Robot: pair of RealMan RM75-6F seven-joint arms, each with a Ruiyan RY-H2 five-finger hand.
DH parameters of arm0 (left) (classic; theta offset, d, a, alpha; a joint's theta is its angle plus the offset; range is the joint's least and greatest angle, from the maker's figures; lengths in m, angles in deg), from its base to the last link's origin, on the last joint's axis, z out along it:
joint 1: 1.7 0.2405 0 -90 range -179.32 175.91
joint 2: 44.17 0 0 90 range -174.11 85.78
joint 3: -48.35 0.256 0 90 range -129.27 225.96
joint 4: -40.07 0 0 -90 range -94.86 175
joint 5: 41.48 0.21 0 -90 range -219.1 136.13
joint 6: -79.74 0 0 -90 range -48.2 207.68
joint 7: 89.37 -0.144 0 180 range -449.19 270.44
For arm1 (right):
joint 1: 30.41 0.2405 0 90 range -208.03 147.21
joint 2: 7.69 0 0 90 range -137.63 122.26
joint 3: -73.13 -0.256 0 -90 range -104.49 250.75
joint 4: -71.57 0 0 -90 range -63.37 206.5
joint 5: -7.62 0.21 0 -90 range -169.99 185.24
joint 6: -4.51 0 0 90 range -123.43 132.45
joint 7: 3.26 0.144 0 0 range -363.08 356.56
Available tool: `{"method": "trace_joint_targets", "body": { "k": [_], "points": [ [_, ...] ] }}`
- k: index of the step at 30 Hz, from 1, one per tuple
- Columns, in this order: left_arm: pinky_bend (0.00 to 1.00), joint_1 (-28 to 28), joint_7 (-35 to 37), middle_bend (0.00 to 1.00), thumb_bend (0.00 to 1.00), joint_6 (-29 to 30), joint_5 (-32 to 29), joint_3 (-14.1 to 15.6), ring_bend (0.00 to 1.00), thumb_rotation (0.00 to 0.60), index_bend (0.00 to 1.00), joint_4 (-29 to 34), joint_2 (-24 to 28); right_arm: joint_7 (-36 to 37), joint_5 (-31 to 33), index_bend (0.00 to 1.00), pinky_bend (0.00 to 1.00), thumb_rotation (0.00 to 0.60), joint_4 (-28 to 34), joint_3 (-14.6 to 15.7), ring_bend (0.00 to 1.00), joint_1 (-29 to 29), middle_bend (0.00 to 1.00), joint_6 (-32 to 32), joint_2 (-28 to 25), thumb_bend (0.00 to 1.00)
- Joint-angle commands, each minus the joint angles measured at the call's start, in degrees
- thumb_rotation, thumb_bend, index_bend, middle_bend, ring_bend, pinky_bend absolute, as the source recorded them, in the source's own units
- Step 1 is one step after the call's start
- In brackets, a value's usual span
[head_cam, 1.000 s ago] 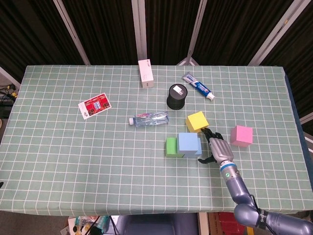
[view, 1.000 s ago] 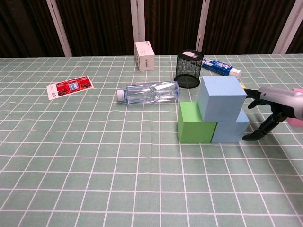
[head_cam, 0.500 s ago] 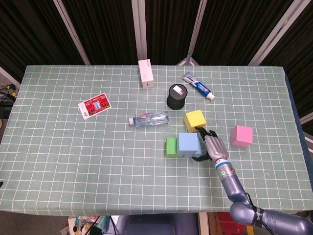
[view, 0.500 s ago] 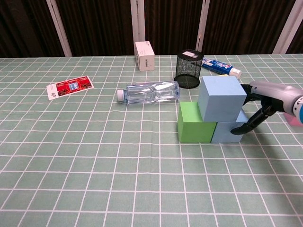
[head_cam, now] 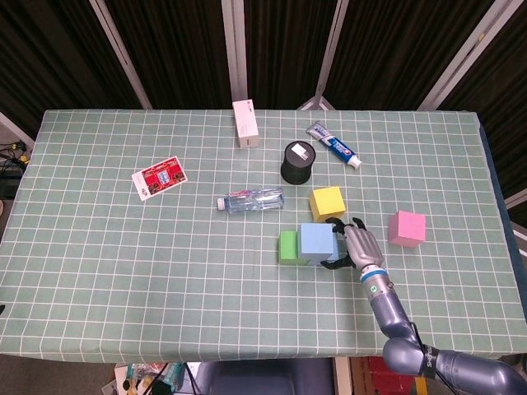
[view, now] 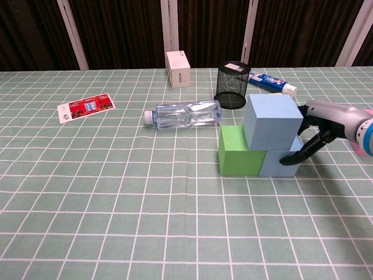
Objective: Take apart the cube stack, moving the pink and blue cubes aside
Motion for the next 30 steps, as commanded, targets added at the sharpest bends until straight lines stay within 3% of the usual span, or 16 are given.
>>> {"method": "trace_joint_targets", "body": {
  "k": [1,7,17,24,30],
  "points": [
    [0.00,-0.04,-0.03,0.00,0.18,-0.06,0.02,0.01,0.00,0.600,0.17,0.00,0.00,0.07,-0.66,0.29,0.00,0.600,-0.29,0.19,0.30,-0.02,0.46,0.83,0.41,0.16],
    [0.00,-0.02,0.15,0.00,0.18,-0.06,-0.01,0.00,0.00,0.600,0.17,-0.04,0.05,0.83,-2.05,0.36,0.00,0.600,-0.20,0.42,0.33,-0.69,0.52,2.43,0.21,0.17],
    [0.00,-0.07,-0.38,0.00,0.18,-0.06,0.24,0.14,0.00,0.600,0.17,0.07,-0.07,3.95,-2.07,0.36,0.00,0.600,-2.05,-0.88,0.34,-2.75,0.53,4.06,-2.99,0.17],
    [0.00,-0.06,-0.50,0.00,0.18,0.00,0.14,0.10,0.00,0.600,0.17,0.16,-0.12,10.81,1.50,0.36,0.00,0.600,-5.67,-4.03,0.34,-4.90,0.53,1.04,-7.73,0.17],
    [0.00,-0.28,-1.40,0.00,0.18,-0.20,0.40,0.22,0.00,0.600,0.17,0.37,-0.40,16.89,0.64,0.36,0.00,0.600,-6.81,-4.86,0.34,-7.91,0.53,-0.94,-12.24,0.17]
  ]
}}
